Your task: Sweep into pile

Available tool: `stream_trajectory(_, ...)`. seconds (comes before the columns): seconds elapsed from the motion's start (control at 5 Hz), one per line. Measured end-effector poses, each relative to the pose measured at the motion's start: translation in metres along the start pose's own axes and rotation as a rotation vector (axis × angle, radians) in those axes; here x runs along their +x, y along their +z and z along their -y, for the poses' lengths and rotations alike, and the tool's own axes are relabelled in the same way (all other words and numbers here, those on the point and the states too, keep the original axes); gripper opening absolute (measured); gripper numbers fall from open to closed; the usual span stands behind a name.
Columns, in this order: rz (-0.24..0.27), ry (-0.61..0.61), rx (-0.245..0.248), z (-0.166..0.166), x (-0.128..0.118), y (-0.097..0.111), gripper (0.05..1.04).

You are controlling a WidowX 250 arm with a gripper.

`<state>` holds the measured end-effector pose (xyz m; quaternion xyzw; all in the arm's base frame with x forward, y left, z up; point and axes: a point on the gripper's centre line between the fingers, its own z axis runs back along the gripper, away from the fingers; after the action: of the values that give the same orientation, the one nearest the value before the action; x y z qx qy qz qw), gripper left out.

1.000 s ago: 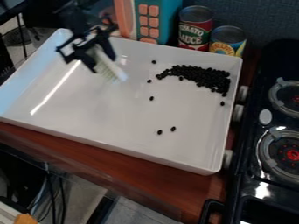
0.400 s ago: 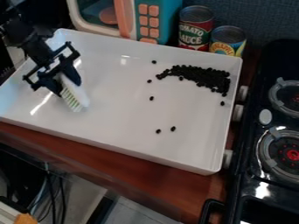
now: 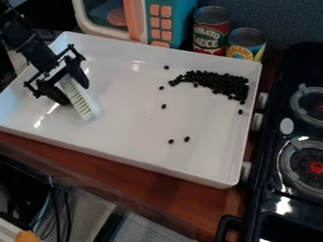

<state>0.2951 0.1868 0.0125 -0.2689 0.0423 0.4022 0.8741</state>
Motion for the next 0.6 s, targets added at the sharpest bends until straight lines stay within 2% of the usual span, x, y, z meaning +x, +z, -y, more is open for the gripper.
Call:
stream_trajectory(0.2, -0.030, 0.038, -0.057, -0.010, -0.006, 0.016, 1.014)
stream_trajectory(0.4, -0.003, 0.031, -0.073, -0.012, -0.012, 0.049, 1.011)
stream_trajectory(0.6, 0.024, 0.031, -0.056, -0.020, -0.017, 0.068, 1.005)
